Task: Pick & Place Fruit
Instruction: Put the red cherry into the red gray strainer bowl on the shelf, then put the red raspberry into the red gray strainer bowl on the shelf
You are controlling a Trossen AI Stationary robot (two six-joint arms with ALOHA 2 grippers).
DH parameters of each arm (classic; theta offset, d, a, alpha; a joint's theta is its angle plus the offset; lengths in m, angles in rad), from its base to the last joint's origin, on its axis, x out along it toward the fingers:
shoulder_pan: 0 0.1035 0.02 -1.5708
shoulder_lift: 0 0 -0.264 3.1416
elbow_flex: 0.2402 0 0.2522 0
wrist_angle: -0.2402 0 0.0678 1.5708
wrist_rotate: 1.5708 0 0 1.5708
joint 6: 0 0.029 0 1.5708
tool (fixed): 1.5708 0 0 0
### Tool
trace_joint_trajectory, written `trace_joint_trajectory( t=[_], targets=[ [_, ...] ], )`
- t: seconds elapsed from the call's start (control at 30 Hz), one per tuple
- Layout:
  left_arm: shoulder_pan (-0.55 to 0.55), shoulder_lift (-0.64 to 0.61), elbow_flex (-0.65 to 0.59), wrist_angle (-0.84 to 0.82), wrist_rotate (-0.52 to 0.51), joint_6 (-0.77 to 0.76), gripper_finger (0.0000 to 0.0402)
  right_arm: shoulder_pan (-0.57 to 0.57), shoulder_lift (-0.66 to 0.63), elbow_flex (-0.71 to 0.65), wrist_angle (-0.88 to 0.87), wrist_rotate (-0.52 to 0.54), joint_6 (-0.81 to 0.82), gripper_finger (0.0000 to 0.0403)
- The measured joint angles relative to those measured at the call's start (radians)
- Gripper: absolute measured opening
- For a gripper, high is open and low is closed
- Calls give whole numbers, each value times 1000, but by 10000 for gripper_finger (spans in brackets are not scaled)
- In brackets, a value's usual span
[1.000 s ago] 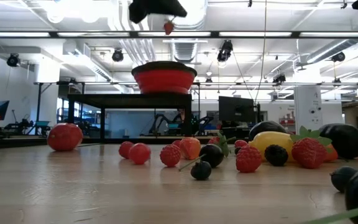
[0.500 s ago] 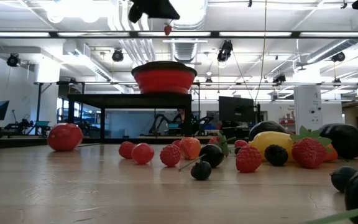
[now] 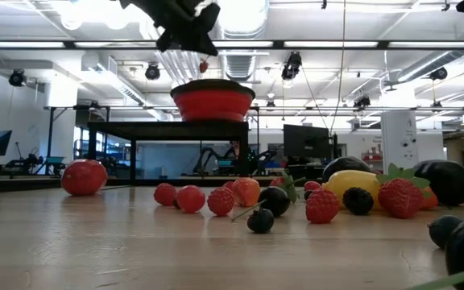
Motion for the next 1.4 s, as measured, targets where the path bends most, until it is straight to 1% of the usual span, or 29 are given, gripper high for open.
trace_joint_trajectory(
  t=[0.2,0.43,0.53,0.67,0.77,0.97,1.1,1.17,1.4],
  targets=[
    [42,0,-55,42,1,-11,5,0,0,0,0,0,1,8],
    [63,0,-120,112,35,-22,3,0,0,0,0,0,2,8],
    [69,8,-128,149,36,-22,7,0,0,0,0,0,2,8],
    [72,33,-129,140,35,-8,14,0,0,0,0,0,1,8],
    [71,57,-129,124,39,16,35,0,0,0,0,0,1,8],
    [67,75,-129,102,64,31,115,0,0,0,0,0,0,8],
    [49,58,-119,75,167,29,152,0,0,0,0,0,0,8],
    [27,44,-114,74,201,44,159,0,0,0,0,0,2,8],
    [-117,20,-70,80,208,136,149,0,0,0,0,0,0,8]
  ],
)
